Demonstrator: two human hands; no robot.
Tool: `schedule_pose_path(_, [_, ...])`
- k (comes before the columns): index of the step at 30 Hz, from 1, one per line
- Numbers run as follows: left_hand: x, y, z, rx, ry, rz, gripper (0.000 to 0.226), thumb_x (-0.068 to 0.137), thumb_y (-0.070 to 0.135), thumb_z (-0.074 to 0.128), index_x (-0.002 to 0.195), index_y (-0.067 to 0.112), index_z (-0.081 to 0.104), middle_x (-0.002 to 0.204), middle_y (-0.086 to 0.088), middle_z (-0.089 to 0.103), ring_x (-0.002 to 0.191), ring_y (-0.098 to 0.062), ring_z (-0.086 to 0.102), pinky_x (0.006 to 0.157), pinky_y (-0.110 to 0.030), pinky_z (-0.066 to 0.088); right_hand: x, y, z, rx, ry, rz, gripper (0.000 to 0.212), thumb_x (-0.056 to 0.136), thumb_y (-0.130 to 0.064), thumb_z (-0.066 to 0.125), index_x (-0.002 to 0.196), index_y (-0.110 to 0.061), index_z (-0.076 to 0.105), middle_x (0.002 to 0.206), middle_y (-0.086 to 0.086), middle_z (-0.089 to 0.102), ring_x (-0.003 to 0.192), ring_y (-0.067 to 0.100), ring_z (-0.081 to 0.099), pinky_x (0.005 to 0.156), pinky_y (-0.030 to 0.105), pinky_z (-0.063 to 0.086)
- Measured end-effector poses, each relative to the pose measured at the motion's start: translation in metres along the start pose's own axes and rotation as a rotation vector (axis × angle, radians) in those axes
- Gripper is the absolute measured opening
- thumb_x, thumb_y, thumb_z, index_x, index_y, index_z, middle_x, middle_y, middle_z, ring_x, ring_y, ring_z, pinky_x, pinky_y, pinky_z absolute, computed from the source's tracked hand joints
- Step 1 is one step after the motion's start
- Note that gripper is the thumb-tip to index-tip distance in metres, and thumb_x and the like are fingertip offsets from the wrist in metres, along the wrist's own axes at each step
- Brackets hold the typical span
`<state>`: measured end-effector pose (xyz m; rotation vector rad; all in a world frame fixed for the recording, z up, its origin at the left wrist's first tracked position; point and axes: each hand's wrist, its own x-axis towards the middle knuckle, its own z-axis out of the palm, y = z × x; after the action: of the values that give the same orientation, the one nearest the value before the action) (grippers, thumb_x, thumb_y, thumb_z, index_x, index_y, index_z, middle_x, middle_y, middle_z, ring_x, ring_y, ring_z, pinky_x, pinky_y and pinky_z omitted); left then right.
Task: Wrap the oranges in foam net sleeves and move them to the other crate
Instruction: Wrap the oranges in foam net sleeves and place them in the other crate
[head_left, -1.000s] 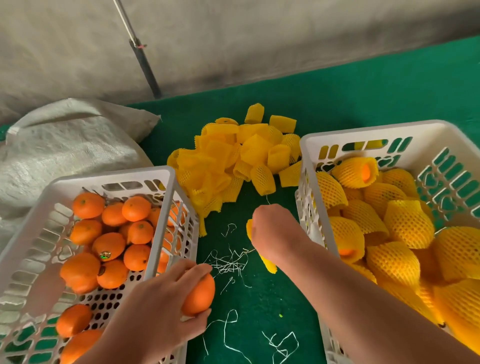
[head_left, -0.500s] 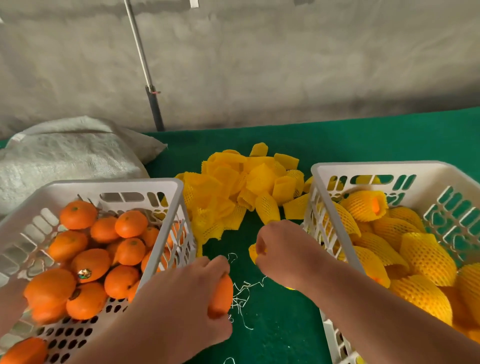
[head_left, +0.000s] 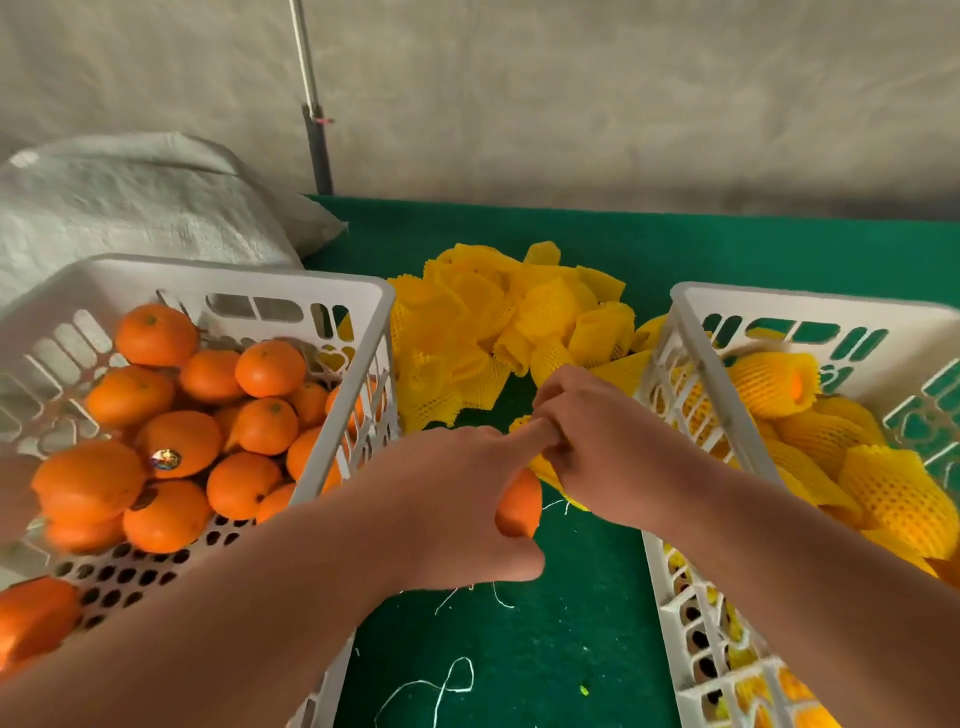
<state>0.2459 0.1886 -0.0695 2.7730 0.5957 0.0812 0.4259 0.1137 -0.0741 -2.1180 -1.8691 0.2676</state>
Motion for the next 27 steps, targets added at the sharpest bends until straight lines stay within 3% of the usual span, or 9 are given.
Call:
schedule_pose_path(4, [0.0, -0.003, 0.004, 0.067, 0.01, -0.009, 0.08, 0.071, 0.072, 0.061, 0.141, 0.05, 0.028, 0.092, 0.013, 0.054, 0.07, -0.003, 0.047, 0.055, -0.023, 0.031, 0.0, 0.002, 0.001, -0.04, -0.011, -0.001, 0.028, 0.094, -0.003, 0.06, 0.11, -0.02, 0.076, 0.124, -0.007, 0.051, 0.103, 0.014, 0.055, 0.077, 0.016, 0.043])
schedule_pose_path(7, [0.001, -0.005, 0.005, 0.111, -0.011, -0.028, 0.08, 0.072, 0.072, 0.06, 0.141, 0.047, 0.029, 0.092, 0.012, 0.053, 0.072, -0.005, 0.047, 0.056, -0.024, 0.031, -0.001, 0.0, 0.002, -0.065, -0.037, -0.005, 0.031, 0.096, -0.001, 0.056, 0.109, -0.02, 0.077, 0.129, -0.005, 0.051, 0.11, 0.017, 0.057, 0.083, 0.027, 0.048])
schedule_pose_path(10, [0.001, -0.006, 0.006, 0.157, -0.07, -0.045, 0.079, 0.072, 0.071, 0.06, 0.141, 0.046, 0.03, 0.09, 0.011, 0.052, 0.072, -0.005, 0.046, 0.057, -0.025, 0.032, -0.001, 0.004, 0.001, -0.08, -0.029, -0.025, 0.035, 0.099, -0.002, 0.057, 0.113, -0.026, 0.079, 0.136, -0.002, 0.052, 0.117, 0.019, 0.055, 0.084, 0.026, 0.042])
schedule_pose_path(15, [0.0, -0.008, 0.006, 0.173, -0.144, -0.076, 0.067, 0.075, 0.067, 0.063, 0.133, 0.043, 0.039, 0.088, 0.009, 0.054, 0.074, -0.009, 0.051, 0.058, -0.026, 0.034, 0.0, 0.015, -0.001, -0.134, -0.07, 0.057, 0.042, 0.099, -0.001, 0.055, 0.121, -0.028, 0.077, 0.141, 0.002, 0.054, 0.131, 0.021, 0.049, 0.102, 0.03, 0.04])
schedule_pose_path(17, [0.0, -0.009, 0.005, 0.211, -0.148, -0.094, 0.068, 0.077, 0.067, 0.063, 0.135, 0.041, 0.038, 0.089, 0.009, 0.054, 0.075, -0.012, 0.054, 0.059, -0.026, 0.037, 0.0, 0.02, -0.004, -0.139, -0.039, 0.119, 0.042, 0.097, 0.0, 0.055, 0.126, -0.025, 0.074, 0.135, 0.005, 0.056, 0.127, 0.024, 0.051, 0.102, 0.034, 0.044])
schedule_pose_path(24, [0.001, -0.011, 0.002, 0.294, -0.098, -0.153, 0.072, 0.079, 0.068, 0.06, 0.137, 0.042, 0.028, 0.08, 0.008, 0.045, 0.067, -0.014, 0.048, 0.063, -0.031, 0.047, -0.002, 0.019, -0.006, -0.125, -0.026, 0.215, 0.057, 0.092, -0.006, 0.06, 0.143, -0.031, 0.056, 0.127, 0.003, 0.044, 0.102, 0.023, 0.056, 0.078, 0.031, 0.049])
schedule_pose_path(27, [0.0, -0.012, 0.003, 0.25, -0.076, -0.182, 0.07, 0.079, 0.069, 0.059, 0.136, 0.04, 0.031, 0.081, 0.008, 0.047, 0.066, -0.011, 0.045, 0.06, -0.029, 0.042, -0.004, 0.017, -0.008, -0.146, -0.027, 0.201, 0.062, 0.093, -0.013, 0.061, 0.148, -0.039, 0.048, 0.128, 0.003, 0.043, 0.09, 0.019, 0.057, 0.068, 0.028, 0.046])
